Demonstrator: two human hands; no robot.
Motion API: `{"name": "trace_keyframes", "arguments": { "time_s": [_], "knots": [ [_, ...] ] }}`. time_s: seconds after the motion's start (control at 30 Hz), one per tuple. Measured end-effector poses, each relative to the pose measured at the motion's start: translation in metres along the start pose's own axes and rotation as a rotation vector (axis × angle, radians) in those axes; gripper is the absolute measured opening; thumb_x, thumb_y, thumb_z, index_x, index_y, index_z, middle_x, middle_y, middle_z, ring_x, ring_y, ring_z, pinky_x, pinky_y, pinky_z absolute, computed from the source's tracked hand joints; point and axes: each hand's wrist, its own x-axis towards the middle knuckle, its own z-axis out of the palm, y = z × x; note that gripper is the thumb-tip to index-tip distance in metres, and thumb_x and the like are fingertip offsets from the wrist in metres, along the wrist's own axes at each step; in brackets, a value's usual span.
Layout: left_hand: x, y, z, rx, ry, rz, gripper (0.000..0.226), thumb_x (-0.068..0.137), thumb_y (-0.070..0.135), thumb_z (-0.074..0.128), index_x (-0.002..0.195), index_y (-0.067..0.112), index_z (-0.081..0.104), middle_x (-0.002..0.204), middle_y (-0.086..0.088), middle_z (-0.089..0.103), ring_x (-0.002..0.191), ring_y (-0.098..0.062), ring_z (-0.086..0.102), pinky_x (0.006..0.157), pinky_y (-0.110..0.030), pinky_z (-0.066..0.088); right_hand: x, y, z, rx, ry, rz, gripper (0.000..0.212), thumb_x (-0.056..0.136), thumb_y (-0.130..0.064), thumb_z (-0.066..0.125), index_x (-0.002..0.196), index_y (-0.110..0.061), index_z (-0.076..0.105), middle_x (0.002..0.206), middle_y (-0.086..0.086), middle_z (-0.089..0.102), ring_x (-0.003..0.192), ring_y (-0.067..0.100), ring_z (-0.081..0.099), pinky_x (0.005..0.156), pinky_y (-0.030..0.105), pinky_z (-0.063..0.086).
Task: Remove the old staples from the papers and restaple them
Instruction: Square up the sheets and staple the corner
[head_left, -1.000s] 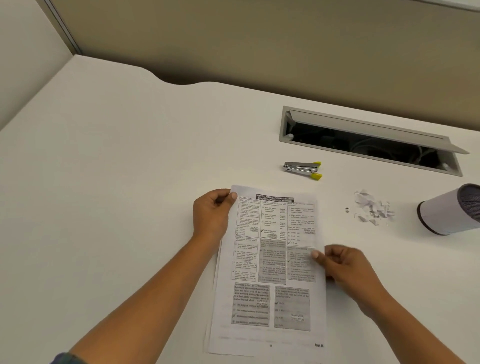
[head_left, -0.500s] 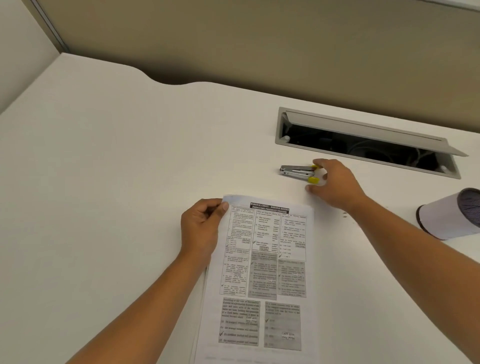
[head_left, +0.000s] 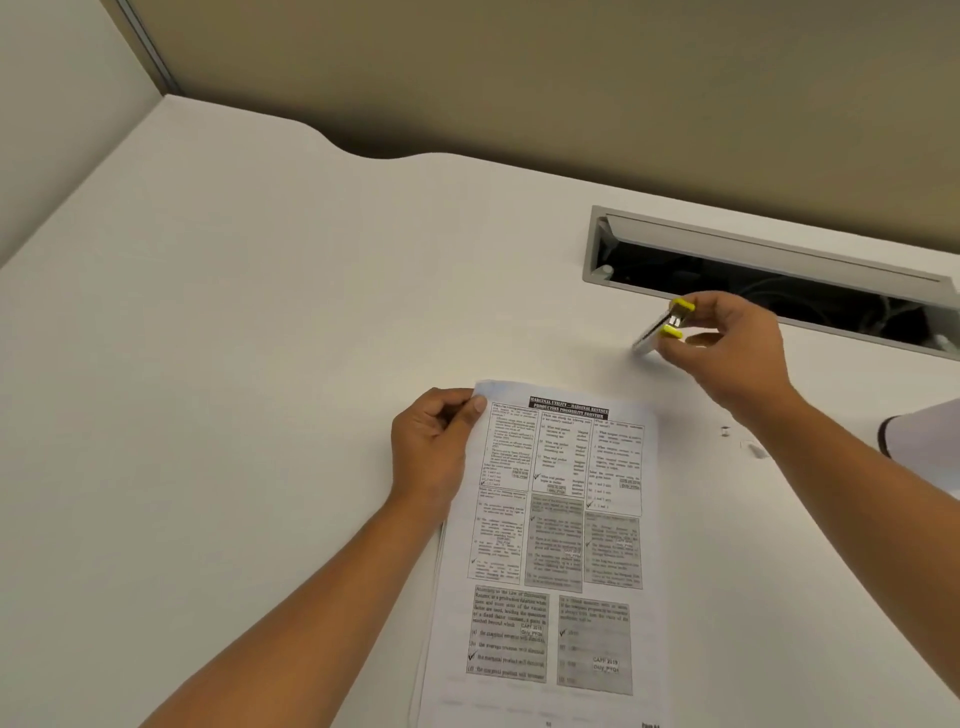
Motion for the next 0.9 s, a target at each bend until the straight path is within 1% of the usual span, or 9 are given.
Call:
{"name": "trace_keyframes", "arguments": {
  "time_s": [0.13, 0.2, 0.27, 0.43, 0.57, 0.67, 0.73, 0.8, 0.9],
  "knots": [
    [0.001, -0.001, -0.001, -0.018, 0.004, -0.021, 0.012, 0.084, 0.004, 0.072, 0.084, 0.015, 0.075, 0.076, 0.006, 0.075, 0.078, -0.013, 0.069, 0.078, -0.034, 0.059, -0.016, -0.018, -0.005, 0.337, -0.112, -0.05, 0.047, 0.067, -0.009, 0.086, 0.11, -0.007, 0.067, 0.108, 0.008, 0.074, 0.103, 0.023, 0.071, 0.097, 0.04, 0.054],
    [0.0, -0.001, 0.0, -0.032, -0.005, -0.034, 0.01, 0.084, 0.003, 0.072, 0.083, 0.013, 0.074, 0.077, 0.004, 0.075, 0.079, -0.015, 0.07, 0.078, -0.037, 0.059, -0.028, -0.029, -0.003, 0.506, -0.183, -0.036, 0.049, 0.065, -0.005, 0.081, 0.109, -0.001, 0.062, 0.108, 0.01, 0.075, 0.106, 0.026, 0.071, 0.095, 0.038, 0.056],
    [0.0, 0.0, 0.0, -0.033, -0.016, -0.035, 0.01, 0.085, 0.003, 0.072, 0.083, 0.013, 0.074, 0.075, 0.005, 0.076, 0.077, -0.012, 0.07, 0.076, -0.034, 0.059, -0.039, -0.039, 0.002, 0.611, -0.246, -0.026, 0.049, 0.06, -0.008, 0.081, 0.105, -0.004, 0.06, 0.104, 0.011, 0.076, 0.104, 0.029, 0.071, 0.09, 0.037, 0.058],
    [0.0, -0.001, -0.002, -0.041, -0.015, -0.038, 0.009, 0.082, 0.004, 0.075, 0.085, 0.012, 0.076, 0.081, -0.001, 0.077, 0.083, -0.021, 0.072, 0.081, -0.041, 0.06, -0.054, -0.054, 0.013, 0.692, -0.362, -0.047, 0.046, 0.062, -0.011, 0.08, 0.104, -0.006, 0.062, 0.093, 0.009, 0.076, 0.099, 0.033, 0.072, 0.083, 0.036, 0.059],
    [0.0, 0.001, -0.001, -0.034, -0.005, -0.044, 0.015, 0.08, 0.005, 0.077, 0.081, 0.02, 0.077, 0.078, 0.005, 0.078, 0.08, -0.015, 0.073, 0.078, -0.036, 0.061, -0.054, -0.063, 0.017, 0.478, -0.418, -0.099, 0.041, 0.062, -0.016, 0.083, 0.102, -0.015, 0.07, 0.089, 0.005, 0.074, 0.084, 0.023, 0.073, 0.069, 0.027, 0.058],
    [0.001, 0.002, 0.0, -0.019, -0.005, -0.034, 0.014, 0.079, 0.004, 0.078, 0.078, 0.018, 0.075, 0.071, 0.009, 0.076, 0.071, -0.006, 0.07, 0.069, -0.028, 0.06, -0.048, -0.068, 0.022, 0.149, -0.464, -0.266, 0.043, 0.065, -0.03, 0.086, 0.105, -0.02, 0.073, 0.095, -0.002, 0.073, 0.085, 0.018, 0.071, 0.075, 0.036, 0.06],
    [0.001, 0.002, 0.0, -0.006, -0.005, -0.022, 0.012, 0.079, 0.003, 0.078, 0.077, 0.014, 0.073, 0.066, 0.011, 0.073, 0.064, -0.002, 0.067, 0.062, -0.021, 0.057, -0.045, -0.072, 0.027, -0.003, -0.513, -0.371, 0.045, 0.068, -0.032, 0.087, 0.11, -0.022, 0.073, 0.1, -0.008, 0.07, 0.091, 0.014, 0.068, 0.079, 0.034, 0.058],
    [0.001, 0.002, -0.001, 0.007, -0.012, -0.018, 0.01, 0.079, 0.004, 0.078, 0.077, 0.012, 0.072, 0.066, 0.01, 0.073, 0.064, -0.002, 0.067, 0.061, -0.021, 0.057, -0.04, -0.078, 0.034, -0.126, -0.554, -0.436, 0.045, 0.071, -0.033, 0.086, 0.113, -0.024, 0.072, 0.102, -0.012, 0.067, 0.091, 0.008, 0.066, 0.077, 0.028, 0.056],
    [0.003, 0.001, -0.001, 0.017, -0.02, -0.013, 0.013, 0.079, 0.004, 0.078, 0.075, 0.014, 0.072, 0.066, 0.01, 0.072, 0.064, -0.004, 0.066, 0.062, -0.023, 0.058, -0.032, -0.083, 0.046, -0.332, -0.58, -0.53, 0.045, 0.074, -0.038, 0.082, 0.116, -0.027, 0.07, 0.102, -0.013, 0.065, 0.087, 0.006, 0.064, 0.076, 0.033, 0.056]
  ]
}}
